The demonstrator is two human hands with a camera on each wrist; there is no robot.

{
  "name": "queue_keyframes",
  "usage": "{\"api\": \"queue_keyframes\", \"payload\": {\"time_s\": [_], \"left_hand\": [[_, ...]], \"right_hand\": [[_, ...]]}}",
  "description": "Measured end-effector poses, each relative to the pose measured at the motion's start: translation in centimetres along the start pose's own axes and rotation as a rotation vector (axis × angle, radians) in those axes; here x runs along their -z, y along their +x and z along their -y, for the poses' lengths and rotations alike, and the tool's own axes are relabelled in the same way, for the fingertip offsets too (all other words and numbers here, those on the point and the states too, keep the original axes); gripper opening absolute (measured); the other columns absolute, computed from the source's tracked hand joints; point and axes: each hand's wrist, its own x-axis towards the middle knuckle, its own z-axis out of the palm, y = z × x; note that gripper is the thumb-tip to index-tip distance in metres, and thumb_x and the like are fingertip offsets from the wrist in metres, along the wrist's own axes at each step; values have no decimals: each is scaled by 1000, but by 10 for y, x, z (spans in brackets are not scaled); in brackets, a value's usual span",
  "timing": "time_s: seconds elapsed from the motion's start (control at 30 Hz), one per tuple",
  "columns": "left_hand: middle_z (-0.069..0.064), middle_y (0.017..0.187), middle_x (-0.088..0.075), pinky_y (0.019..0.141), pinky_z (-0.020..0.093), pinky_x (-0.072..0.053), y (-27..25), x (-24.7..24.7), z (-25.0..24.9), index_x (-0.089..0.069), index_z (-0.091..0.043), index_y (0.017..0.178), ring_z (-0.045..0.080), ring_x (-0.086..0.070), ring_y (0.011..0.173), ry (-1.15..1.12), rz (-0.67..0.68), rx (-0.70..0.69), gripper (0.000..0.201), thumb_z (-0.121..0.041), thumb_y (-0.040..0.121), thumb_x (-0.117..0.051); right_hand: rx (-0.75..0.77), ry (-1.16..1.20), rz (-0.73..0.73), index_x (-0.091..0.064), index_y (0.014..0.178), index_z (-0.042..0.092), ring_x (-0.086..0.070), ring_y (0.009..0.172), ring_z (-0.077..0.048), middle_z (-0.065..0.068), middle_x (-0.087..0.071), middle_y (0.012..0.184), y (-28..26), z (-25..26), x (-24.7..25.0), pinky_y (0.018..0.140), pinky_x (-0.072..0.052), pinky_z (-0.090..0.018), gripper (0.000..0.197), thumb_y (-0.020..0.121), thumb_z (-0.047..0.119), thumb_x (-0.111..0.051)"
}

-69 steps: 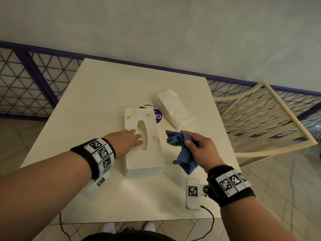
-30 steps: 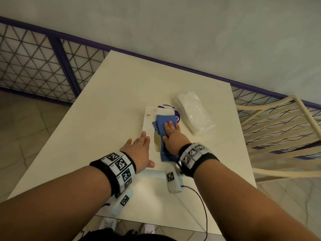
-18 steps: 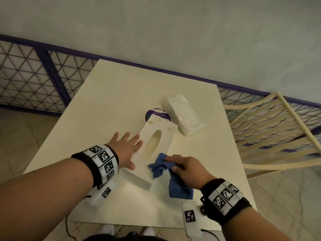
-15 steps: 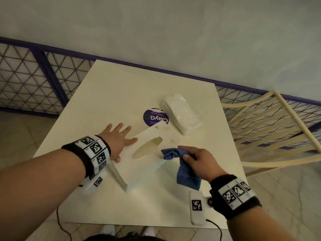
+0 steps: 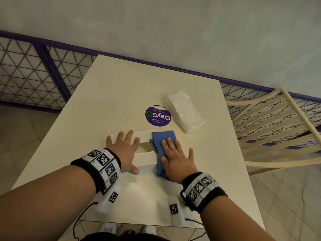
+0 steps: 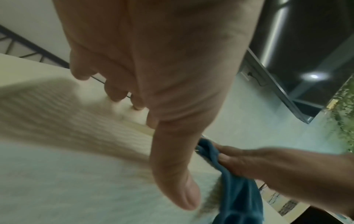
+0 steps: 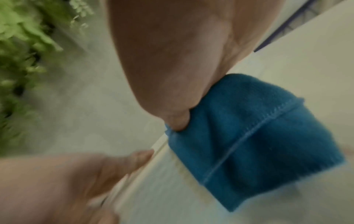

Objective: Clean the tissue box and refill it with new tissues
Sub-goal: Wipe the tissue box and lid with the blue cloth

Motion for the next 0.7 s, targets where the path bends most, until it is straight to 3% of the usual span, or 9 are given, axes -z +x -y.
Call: {"api": "queue_keyframes", "payload": {"time_s": [0.13,0.23,0.37,0.5,0.6,0.7], "left_hand": [[6,155,29,114,60,-5,0,4,4,15,-26,149,34,18,144,-14,36,-21,115,-64,74,-63],[4,156,26,113,62,-4,0,5,6,13,-29,149,32,16,145,4,28,-20,114,-68,72,-61],[-1,158,22,111,65,-8,-1,3,10,8,-36,149,27,13,146,-9,-9,-15,112,-74,68,-59],[-8,156,23,105,71,-16,-2,1,14,8,-40,148,22,15,145,-59,-5,-16,112,-75,66,-60],[-8,156,25,104,71,-21,-1,1,14,7,-40,148,22,18,144,-118,6,-24,113,-71,67,-64],[-6,156,23,106,68,-21,0,0,13,5,-39,149,24,18,144,-139,-9,-25,113,-69,66,-66]], "right_hand": [[-124,-11,-24,13,150,28,17,147,-18,8,19,160,37,3,20,113,12,-60,58,99,39,-14],[-64,-33,-23,13,151,21,18,147,-18,1,19,160,49,28,22,115,12,-55,60,100,36,-17],[122,-58,11,7,151,29,12,148,-11,8,15,160,42,42,14,116,9,-55,57,101,35,-18],[-12,-82,-35,5,151,33,12,148,-10,14,10,160,43,7,25,112,14,-58,54,100,40,-14],[-108,-127,-56,5,152,23,14,148,-16,5,9,162,46,9,28,113,15,-55,57,100,38,-13],[-46,-30,-25,7,151,12,13,148,-21,-8,13,161,48,43,20,118,5,-46,59,101,31,-19]]}}
